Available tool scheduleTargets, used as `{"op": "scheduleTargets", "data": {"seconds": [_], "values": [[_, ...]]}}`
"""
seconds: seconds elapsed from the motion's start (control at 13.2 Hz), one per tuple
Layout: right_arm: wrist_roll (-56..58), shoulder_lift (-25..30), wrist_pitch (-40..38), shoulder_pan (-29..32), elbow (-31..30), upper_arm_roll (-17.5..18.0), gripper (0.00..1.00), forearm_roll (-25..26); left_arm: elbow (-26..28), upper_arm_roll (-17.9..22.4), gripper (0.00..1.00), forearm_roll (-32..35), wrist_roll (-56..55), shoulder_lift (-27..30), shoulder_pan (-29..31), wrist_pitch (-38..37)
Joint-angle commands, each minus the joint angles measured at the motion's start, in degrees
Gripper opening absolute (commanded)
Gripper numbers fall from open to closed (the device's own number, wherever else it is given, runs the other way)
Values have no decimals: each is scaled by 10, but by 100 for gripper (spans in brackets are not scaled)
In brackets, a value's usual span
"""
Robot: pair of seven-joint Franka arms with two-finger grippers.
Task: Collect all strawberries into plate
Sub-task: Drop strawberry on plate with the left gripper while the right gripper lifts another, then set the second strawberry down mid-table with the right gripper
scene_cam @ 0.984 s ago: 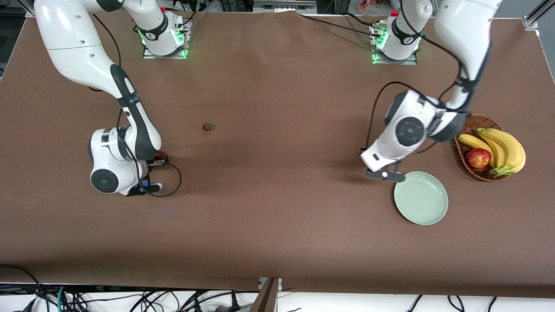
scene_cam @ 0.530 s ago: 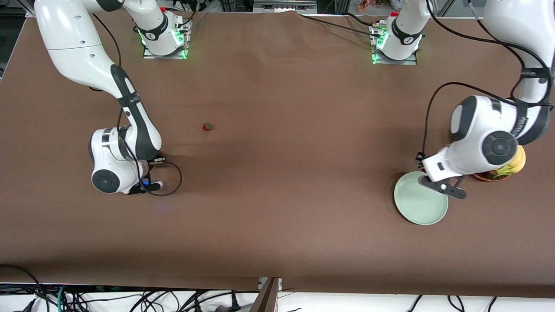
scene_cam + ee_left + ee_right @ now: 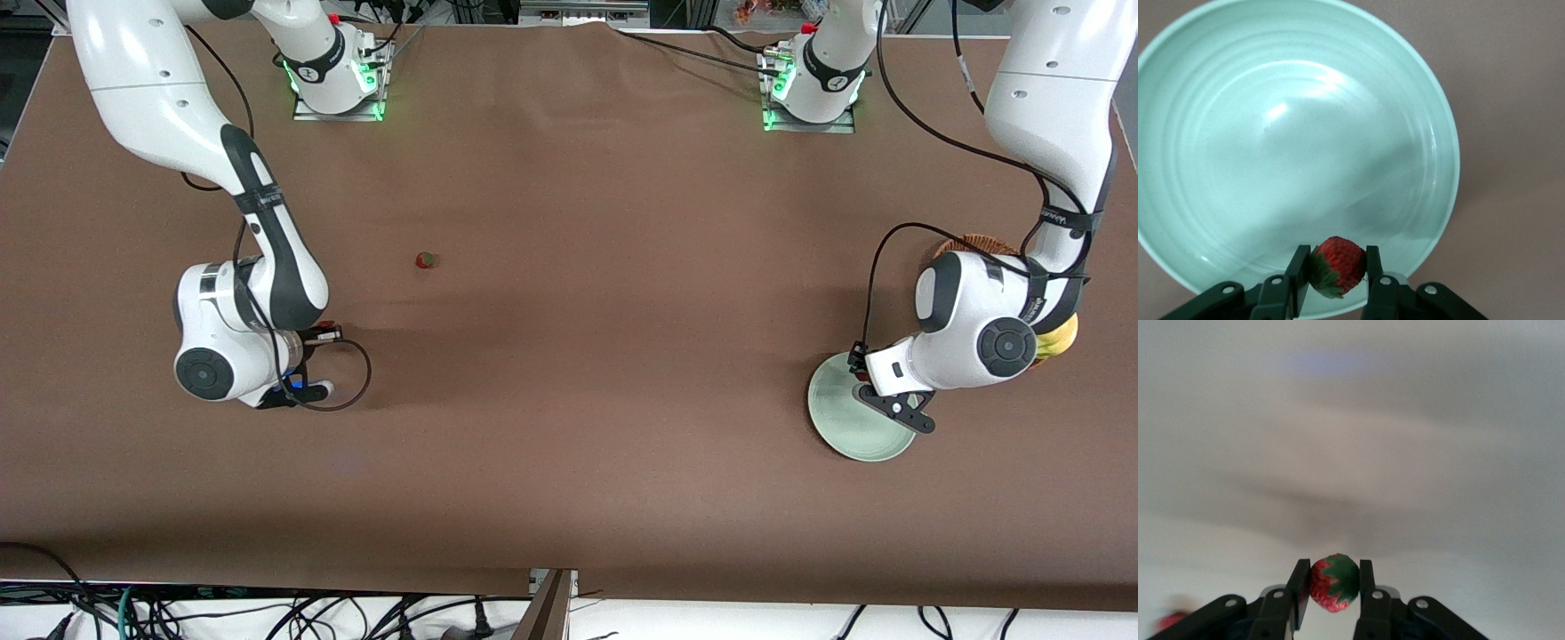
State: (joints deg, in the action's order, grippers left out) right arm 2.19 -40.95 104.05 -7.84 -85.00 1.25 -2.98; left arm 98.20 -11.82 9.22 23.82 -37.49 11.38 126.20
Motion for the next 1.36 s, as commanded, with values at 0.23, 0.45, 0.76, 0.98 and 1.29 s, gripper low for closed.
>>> {"op": "scheduleTargets", "data": {"seconds": [0.23, 0.45, 0.76, 0.98, 1.29], "values": [[-194, -8, 75, -130, 58, 9, 0, -103, -18, -8, 100, 15, 6, 13, 10, -16], [-361, -21, 207, -231, 58, 9, 0, -147, -21, -8, 100, 14, 3, 60, 10, -60], [-572, -75, 407, -366, 97, 9, 0, -158, -25, -1, 100, 14, 3, 88, 13, -68], [-681, -135, 493, -415, 166, 7, 0, -156, -45, 0, 100, 14, 2, 88, 14, -88], [-693, -205, 568, -450, 221, 3, 4, -154, -45, 0, 100, 14, 2, 87, 14, -90]]}}
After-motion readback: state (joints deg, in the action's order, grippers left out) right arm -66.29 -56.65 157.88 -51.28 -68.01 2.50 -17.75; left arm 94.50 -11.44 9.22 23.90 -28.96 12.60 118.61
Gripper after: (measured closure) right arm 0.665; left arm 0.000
